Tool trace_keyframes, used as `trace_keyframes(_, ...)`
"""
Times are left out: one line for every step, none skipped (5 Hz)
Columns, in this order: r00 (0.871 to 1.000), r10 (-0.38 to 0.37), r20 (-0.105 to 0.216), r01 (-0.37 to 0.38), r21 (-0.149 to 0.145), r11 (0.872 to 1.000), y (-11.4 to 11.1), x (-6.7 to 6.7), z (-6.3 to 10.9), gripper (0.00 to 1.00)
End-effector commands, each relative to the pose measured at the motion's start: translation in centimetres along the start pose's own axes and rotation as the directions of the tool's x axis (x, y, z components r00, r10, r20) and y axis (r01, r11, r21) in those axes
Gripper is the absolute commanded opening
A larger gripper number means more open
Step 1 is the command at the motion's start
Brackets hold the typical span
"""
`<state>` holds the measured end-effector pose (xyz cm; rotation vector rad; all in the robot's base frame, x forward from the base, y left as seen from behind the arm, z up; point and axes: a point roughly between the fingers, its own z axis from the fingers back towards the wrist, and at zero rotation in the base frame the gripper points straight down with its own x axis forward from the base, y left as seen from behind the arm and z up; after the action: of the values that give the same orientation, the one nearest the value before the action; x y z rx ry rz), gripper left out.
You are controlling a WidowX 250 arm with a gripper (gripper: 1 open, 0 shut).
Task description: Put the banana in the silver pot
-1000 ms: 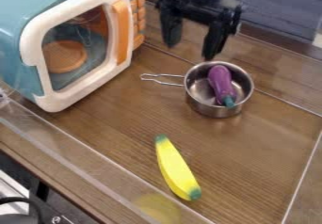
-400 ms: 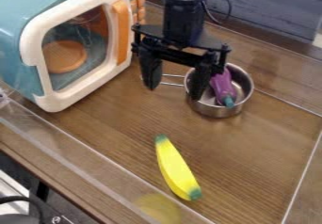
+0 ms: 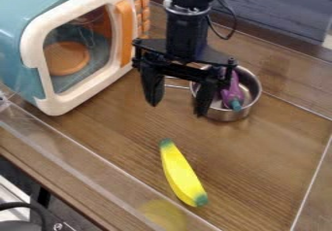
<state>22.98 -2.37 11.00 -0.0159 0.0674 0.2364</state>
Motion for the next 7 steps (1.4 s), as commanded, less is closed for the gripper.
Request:
trace_keyframes(0.999, 0.018, 0.035, -0.018, -0.012, 1.000, -0.3, -0.3, 0.5, 1.00)
trace_keyframes(0.997, 0.067, 0.043, -0.066, -0.019, 0.998, -0.5, -1.2, 0.2, 1.00)
trace_keyframes(0.995, 0.095, 0.043, -0.094, -0.020, 0.995, -0.6, -1.7, -0.2, 1.00)
trace_keyframes(0.989, 0.137, 0.048, -0.135, -0.025, 0.990, -0.8, -2.3, -0.7, 1.00)
trace_keyframes(0.983, 0.177, 0.051, -0.175, -0.030, 0.984, -0.9, -2.7, -1.3, 1.00)
trace_keyframes(0.975, 0.216, 0.058, -0.214, -0.040, 0.976, -0.9, -3.1, -2.1, 1.00)
trace_keyframes(0.967, 0.246, 0.060, -0.243, -0.049, 0.969, -1.0, -3.3, -2.8, 1.00)
